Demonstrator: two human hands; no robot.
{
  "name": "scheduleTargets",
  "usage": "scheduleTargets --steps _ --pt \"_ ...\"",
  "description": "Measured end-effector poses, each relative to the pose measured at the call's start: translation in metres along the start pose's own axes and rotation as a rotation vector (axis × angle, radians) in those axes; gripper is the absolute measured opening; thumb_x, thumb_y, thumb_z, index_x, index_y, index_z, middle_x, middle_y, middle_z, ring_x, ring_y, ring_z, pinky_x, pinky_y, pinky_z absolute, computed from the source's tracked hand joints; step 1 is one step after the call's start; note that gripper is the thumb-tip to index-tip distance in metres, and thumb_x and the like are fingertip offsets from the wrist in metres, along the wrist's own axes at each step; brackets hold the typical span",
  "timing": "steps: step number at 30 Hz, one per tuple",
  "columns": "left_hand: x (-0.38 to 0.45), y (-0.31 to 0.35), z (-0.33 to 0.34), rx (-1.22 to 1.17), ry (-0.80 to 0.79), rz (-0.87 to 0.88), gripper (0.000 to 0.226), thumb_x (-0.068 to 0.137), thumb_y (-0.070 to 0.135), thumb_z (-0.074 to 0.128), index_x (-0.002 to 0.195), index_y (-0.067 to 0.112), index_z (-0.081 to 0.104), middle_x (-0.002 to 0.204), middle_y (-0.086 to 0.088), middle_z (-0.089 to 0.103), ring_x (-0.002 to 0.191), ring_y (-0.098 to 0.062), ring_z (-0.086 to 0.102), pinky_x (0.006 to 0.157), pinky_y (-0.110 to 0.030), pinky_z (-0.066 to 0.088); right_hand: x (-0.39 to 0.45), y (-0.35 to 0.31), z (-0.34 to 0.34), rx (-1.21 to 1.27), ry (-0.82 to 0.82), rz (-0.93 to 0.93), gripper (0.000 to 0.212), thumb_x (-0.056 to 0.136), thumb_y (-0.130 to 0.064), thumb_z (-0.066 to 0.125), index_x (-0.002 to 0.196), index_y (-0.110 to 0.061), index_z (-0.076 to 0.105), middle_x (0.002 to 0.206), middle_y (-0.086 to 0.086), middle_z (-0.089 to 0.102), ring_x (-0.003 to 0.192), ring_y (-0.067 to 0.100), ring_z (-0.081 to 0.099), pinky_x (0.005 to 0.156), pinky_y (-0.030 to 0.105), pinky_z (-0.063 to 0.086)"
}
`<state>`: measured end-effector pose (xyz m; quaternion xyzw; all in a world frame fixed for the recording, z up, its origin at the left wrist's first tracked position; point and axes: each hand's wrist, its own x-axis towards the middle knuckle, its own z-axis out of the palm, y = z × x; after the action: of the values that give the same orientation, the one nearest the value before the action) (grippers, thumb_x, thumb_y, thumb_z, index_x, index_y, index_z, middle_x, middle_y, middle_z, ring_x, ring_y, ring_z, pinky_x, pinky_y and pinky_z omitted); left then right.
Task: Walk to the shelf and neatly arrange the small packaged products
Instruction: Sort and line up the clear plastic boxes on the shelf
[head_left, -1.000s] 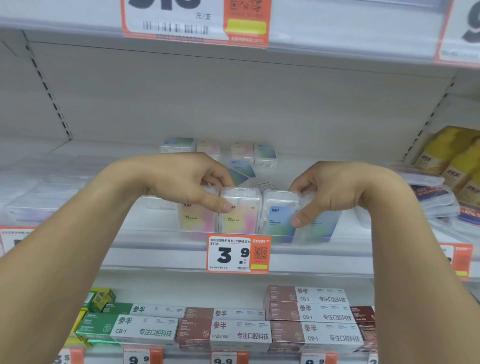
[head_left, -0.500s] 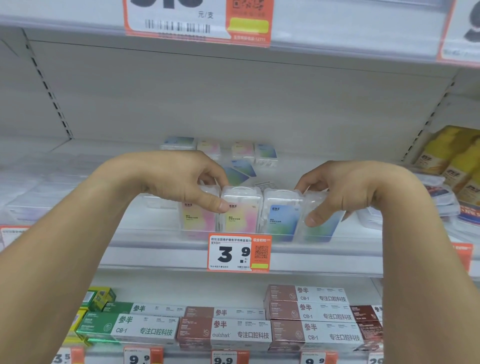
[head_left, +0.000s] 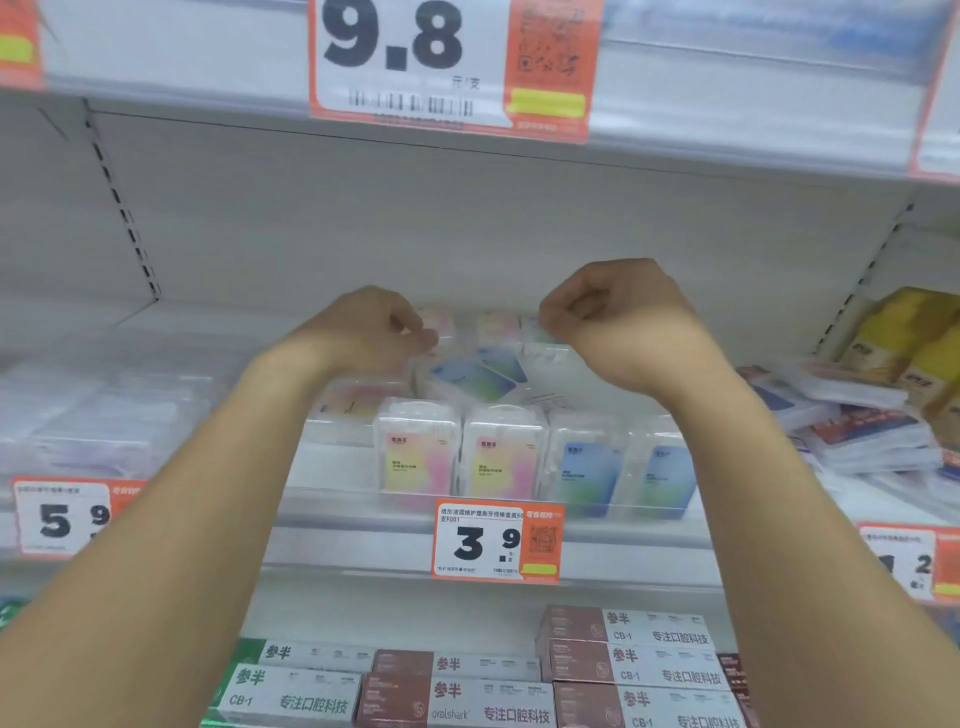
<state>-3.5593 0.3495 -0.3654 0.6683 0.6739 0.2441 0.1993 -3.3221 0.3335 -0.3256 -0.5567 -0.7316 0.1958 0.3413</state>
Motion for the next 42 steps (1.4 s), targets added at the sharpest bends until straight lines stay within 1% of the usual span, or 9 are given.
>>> scheduleTargets --steps 6,10,13,16,20,26,31,36,42 --pt "0.001 -0.013 0.000 0.166 -0.230 -0.044 0.041 0.090 0.062 0.047 0.102 0.030 0.071 0.099 0.006 0.068 0.081 -0.013 0.062 0.076 -0.030 0.050 0.039 -0.041 0.039 -0.333 -0.481 -0.014 0.052 0.076 -0.054 0.076 0.118 -0.026 0.063 0.110 -0.011 0.054 0.097 0.015 0.061 0.079 0.031 0.058" --pt "0.001 -0.023 -0.014 0.203 -0.333 -0.013 0.022 0.093 0.045 0.050 0.107 0.037 0.065 0.094 0.011 0.065 0.061 -0.009 0.058 0.062 -0.025 0.048 0.053 -0.045 0.074 -0.576 -0.782 0.165 0.098 0.070 -0.041 0.087 0.150 -0.032 0.032 0.136 0.000 0.045 0.109 0.030 0.058 0.076 0.046 0.062" --pt "0.000 -0.034 -0.026 0.287 -0.474 0.009 0.057 0.078 0.044 0.071 0.130 0.052 0.048 0.121 0.024 0.052 0.087 -0.011 0.066 0.088 -0.030 0.052 0.057 -0.045 0.079 -0.809 -0.835 0.088 0.098 0.076 -0.038 0.082 0.154 -0.034 0.022 0.148 0.000 0.041 0.112 0.028 0.055 0.062 0.033 0.056" --pt "0.005 -0.043 -0.025 0.340 -0.488 0.028 0.081 0.065 0.047 0.083 0.135 0.053 0.042 0.140 0.023 0.040 0.122 -0.013 0.050 0.104 -0.032 0.041 0.062 -0.040 0.079 -0.858 -0.875 0.062 0.096 0.081 -0.039 0.077 0.156 -0.026 0.018 0.154 0.000 0.034 0.131 0.025 0.045 0.074 0.028 0.044" --pt "0.010 -0.045 -0.016 0.241 -0.401 0.079 0.076 0.068 0.034 0.085 0.136 0.037 0.050 0.143 0.015 0.042 0.125 -0.011 0.046 0.102 -0.027 0.041 0.069 -0.027 0.081 -0.770 -0.884 0.107 0.095 0.082 -0.038 0.077 0.156 -0.027 0.019 0.156 -0.002 0.031 0.137 0.026 0.039 0.065 0.026 0.045" --pt "0.010 -0.040 -0.010 0.245 -0.335 0.077 0.077 0.071 0.038 0.083 0.138 0.032 0.047 0.143 0.011 0.042 0.125 -0.013 0.046 0.088 -0.022 0.039 0.082 -0.005 0.083 -0.512 -0.730 0.315 0.120 0.062 -0.047 0.089 0.155 -0.040 0.015 0.163 -0.002 0.020 0.141 0.035 0.034 0.098 0.054 0.048" --pt "0.013 -0.022 0.006 0.154 -0.311 0.184 0.066 0.069 0.053 0.079 0.129 0.039 0.055 0.134 0.012 0.048 0.123 -0.011 0.049 0.103 -0.027 0.042 0.083 0.015 0.068 -0.383 -0.671 0.289 0.102 0.068 -0.046 0.087 0.150 -0.036 0.029 0.154 -0.004 0.032 0.131 0.027 0.044 0.094 0.046 0.054" --pt "0.020 -0.013 0.024 0.182 -0.267 0.270 0.054 0.075 0.040 0.080 0.124 0.024 0.063 0.107 0.009 0.051 0.107 -0.011 0.054 0.091 -0.020 0.042 0.084 0.031 0.034 -0.290 -0.485 0.340 0.059 0.068 -0.037 0.088 0.116 -0.024 0.056 0.112 0.000 0.060 0.093 0.020 0.059 0.070 0.033 0.053" --pt "0.023 -0.015 0.023 0.168 -0.280 0.292 0.051 0.079 0.041 0.076 0.125 0.023 0.064 0.113 0.011 0.059 0.095 -0.004 0.051 0.077 -0.013 0.037 0.077 0.032 0.019 -0.324 -0.734 0.644 0.058 0.064 -0.025 0.091 0.114 -0.014 0.065 0.112 0.015 0.067 0.105 0.035 0.064 0.079 0.057 0.058"
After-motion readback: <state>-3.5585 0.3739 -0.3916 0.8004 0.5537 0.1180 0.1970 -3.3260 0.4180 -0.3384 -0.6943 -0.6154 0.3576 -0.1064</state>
